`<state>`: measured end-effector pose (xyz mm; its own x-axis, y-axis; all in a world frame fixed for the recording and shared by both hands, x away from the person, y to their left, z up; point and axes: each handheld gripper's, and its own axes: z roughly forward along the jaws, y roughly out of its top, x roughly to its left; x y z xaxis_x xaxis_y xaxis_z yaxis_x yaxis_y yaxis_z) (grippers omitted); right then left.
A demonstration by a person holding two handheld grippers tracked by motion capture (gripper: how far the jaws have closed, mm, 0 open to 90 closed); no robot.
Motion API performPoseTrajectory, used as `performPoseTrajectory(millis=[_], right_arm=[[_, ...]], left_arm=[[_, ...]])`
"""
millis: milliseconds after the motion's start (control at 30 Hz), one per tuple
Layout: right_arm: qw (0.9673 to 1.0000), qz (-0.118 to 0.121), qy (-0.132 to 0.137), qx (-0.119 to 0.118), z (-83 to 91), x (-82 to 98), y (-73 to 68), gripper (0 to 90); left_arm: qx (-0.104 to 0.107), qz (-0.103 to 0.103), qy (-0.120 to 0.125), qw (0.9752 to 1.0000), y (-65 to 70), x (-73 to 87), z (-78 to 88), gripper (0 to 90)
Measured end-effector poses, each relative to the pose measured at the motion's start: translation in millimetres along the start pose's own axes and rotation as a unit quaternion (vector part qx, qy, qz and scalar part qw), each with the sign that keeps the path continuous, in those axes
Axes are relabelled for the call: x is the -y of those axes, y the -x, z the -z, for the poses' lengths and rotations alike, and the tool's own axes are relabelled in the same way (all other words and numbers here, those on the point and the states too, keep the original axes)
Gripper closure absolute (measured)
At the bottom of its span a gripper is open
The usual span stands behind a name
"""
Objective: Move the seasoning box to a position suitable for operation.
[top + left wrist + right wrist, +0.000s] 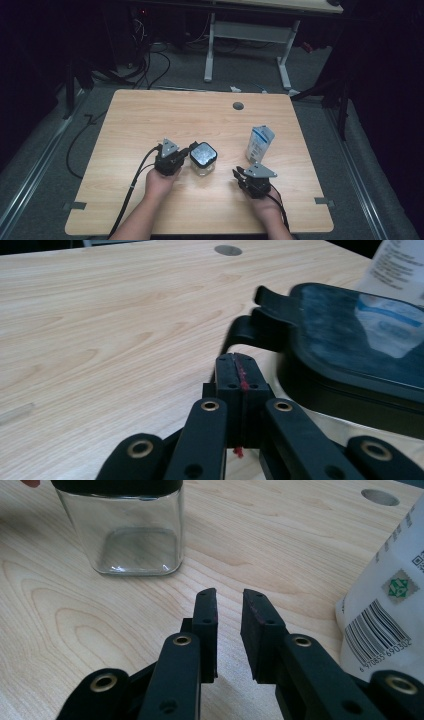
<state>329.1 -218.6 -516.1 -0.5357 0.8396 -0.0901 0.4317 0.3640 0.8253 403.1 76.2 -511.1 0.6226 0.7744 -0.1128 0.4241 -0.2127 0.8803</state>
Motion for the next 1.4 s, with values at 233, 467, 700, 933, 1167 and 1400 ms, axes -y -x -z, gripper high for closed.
performPoseTrajectory(millis=[233,467,700,933,1167,1400], right_arm=[[1.0000,0.001,-0.003,0.002,-1.8,0.5,-0.3,77.0],[1.0000,0.002,-0.002,0.000,-1.8,-0.3,-0.8,77.0],[1.0000,0.004,-0.002,0.001,-3.8,-0.7,-1.4,79.9],[1.0000,-0.002,-0.001,0.005,-6.1,-2.2,-0.4,83.6],[0.9999,-0.003,-0.002,0.011,-8.8,-3.6,2.1,83.4],[0.9999,-0.003,0.001,0.012,-27.5,-14.3,4.1,86.9]], left_arm=[[0.011,0.007,0.007,0.9999,9.9,10.6,10.2,90.0],[0.017,-0.004,0.012,0.9998,23.9,16.9,19.5,90.0],[0.009,0.015,0.002,0.9998,17.6,19.0,8.7,90.0],[0.004,0.001,-0.014,0.9999,12.4,12.6,-12.9,90.0],[0.023,-0.011,-0.013,0.9996,9.6,11.1,-19.8,90.0],[0.023,-0.009,-0.015,0.9996,13.2,11.3,-19.0,90.0]])
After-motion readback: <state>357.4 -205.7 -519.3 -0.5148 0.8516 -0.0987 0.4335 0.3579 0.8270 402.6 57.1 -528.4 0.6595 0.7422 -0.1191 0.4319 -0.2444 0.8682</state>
